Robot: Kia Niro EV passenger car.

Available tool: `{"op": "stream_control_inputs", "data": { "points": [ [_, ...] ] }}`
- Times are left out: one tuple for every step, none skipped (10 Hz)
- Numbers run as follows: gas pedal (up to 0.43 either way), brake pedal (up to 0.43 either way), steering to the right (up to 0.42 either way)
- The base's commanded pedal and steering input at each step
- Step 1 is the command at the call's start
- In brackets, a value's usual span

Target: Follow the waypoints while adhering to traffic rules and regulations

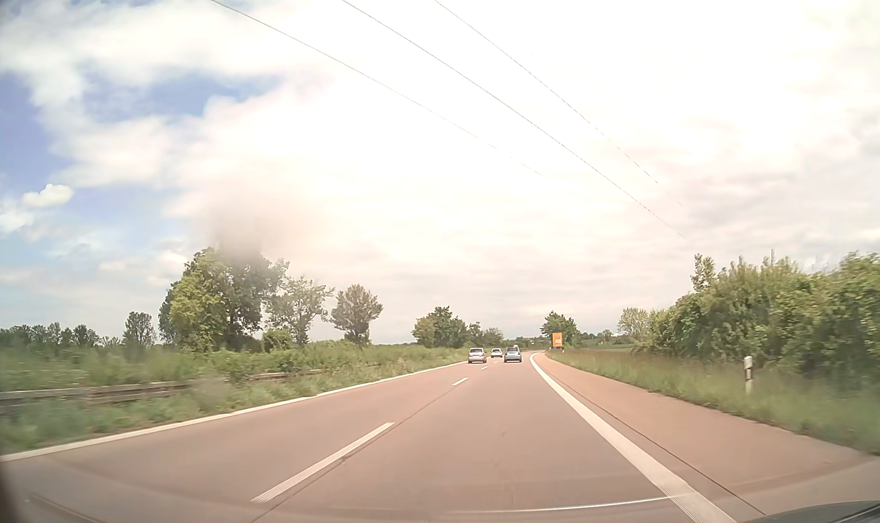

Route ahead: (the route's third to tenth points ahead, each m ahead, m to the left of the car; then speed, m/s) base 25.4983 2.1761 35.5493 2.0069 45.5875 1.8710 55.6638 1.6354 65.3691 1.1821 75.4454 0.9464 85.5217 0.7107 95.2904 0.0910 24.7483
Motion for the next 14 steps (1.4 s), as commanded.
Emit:
{"op": "stream_control_inputs", "data": {
  "points": [
    [0.197, 0.000, 0.002],
    [0.197, 0.000, 0.002],
    [0.197, 0.000, 0.001],
    [0.209, 0.000, 0.002],
    [0.209, 0.000, 0.002],
    [0.209, 0.000, 0.003],
    [0.209, 0.000, 0.003],
    [0.209, 0.000, 0.003],
    [0.209, 0.000, 0.004],
    [0.209, 0.000, 0.004],
    [0.209, 0.000, 0.004],
    [0.209, 0.000, 0.004],
    [0.209, 0.000, 0.004],
    [0.209, 0.000, 0.004]
  ]
}}
